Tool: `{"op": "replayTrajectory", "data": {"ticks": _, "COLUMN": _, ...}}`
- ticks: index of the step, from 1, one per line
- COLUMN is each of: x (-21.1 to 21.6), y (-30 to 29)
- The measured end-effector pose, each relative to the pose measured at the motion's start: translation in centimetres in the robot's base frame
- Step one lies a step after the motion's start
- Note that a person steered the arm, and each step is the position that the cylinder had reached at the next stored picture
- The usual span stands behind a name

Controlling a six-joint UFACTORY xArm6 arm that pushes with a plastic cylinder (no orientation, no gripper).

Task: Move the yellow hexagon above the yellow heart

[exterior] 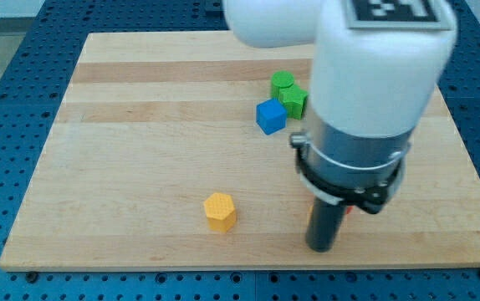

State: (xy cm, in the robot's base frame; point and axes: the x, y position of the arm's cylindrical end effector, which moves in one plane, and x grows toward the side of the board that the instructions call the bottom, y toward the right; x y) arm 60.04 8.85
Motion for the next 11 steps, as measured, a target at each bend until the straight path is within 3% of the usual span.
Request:
{"op": "replayTrajectory", "data": {"ticks": 4, "x": 1.8, "y": 0.7}}
{"op": "replayTrajectory", "data": {"ticks": 6, "x": 1.9, "y": -7.2}}
{"op": "replayTrajectory", "data": {"ticks": 10, "x": 1.8, "y": -14.6}}
{"op": "replayTrajectory", "data": {"ticks": 11, "x": 1.8, "y": -19.0}}
